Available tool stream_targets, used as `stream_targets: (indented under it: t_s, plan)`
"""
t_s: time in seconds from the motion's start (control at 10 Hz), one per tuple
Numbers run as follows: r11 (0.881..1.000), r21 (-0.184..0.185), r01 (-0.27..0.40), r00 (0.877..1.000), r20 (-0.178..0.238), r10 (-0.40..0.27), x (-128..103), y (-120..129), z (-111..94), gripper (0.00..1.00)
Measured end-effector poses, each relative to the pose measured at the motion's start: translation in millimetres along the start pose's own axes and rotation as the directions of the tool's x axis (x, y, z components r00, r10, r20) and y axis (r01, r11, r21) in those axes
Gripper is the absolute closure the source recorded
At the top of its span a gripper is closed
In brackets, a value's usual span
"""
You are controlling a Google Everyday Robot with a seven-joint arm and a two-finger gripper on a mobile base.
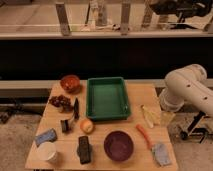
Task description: Place eraser in table surface
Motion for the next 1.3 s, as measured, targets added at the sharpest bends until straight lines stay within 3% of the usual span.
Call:
stream_targets:
  t_s: [0.6,1.0,1.3]
  plan:
    - [1.0,0.0,0.013,1.0,-0.009,-0.013,-2,3,1,0.2]
    - [0.995,0.006,0.098,0.994,-0.049,-0.098,-39,12,1,0.2]
    - [0.982,0.002,0.19,0.979,-0.073,-0.189,-68,20,-1,0.2]
